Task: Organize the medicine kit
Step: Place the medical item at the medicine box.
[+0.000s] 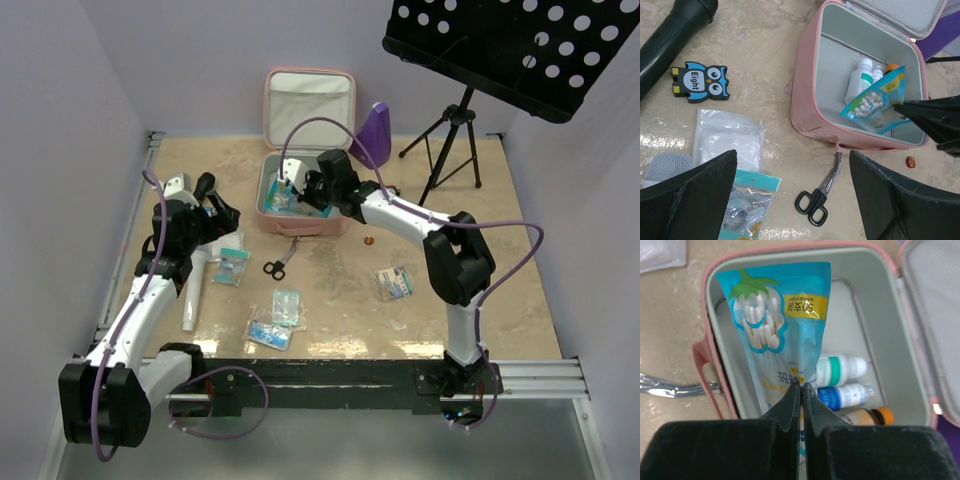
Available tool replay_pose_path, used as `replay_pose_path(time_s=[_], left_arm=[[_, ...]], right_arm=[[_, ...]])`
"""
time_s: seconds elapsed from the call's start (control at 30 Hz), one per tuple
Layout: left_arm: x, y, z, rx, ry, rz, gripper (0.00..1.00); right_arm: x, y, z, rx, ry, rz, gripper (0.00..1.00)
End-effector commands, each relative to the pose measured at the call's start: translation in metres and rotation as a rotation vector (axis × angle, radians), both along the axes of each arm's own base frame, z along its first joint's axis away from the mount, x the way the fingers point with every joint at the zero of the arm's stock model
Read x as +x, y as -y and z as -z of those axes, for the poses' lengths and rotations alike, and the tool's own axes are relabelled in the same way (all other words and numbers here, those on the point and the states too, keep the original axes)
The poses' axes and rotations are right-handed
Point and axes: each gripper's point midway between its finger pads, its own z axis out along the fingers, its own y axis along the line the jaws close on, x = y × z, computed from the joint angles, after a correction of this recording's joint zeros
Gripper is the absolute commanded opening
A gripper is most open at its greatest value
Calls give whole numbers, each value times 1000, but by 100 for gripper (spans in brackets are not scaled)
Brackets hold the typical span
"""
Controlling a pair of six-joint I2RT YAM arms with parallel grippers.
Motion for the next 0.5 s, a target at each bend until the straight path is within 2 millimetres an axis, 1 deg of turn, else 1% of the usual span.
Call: replay_pose_path(time_s=[0.0,0.17,0.2,0.27,0.33,0.37,0.47], left_arm=[[5,3,-17,-20,60,13,98],[4,10,-9,-48,40,42,98],[7,12,-15,-55,68,49,98],[7,13,-14,-56,67,56,97],[6,14,-14,-59,68,59,97],[6,14,-15,-60,69,62,97],[5,16,-15,-60,71,71,97]], right_arm=[[-8,-7,-12,30,-17,-55,0],[-20,4,7,-12,-71,-44,0],[-24,7,13,-23,-85,-44,0],[-28,13,22,-43,-102,-35,0],[-29,16,28,-57,-110,-21,0],[-29,18,32,-66,-119,-12,2],[-28,21,39,-81,-132,22,33]])
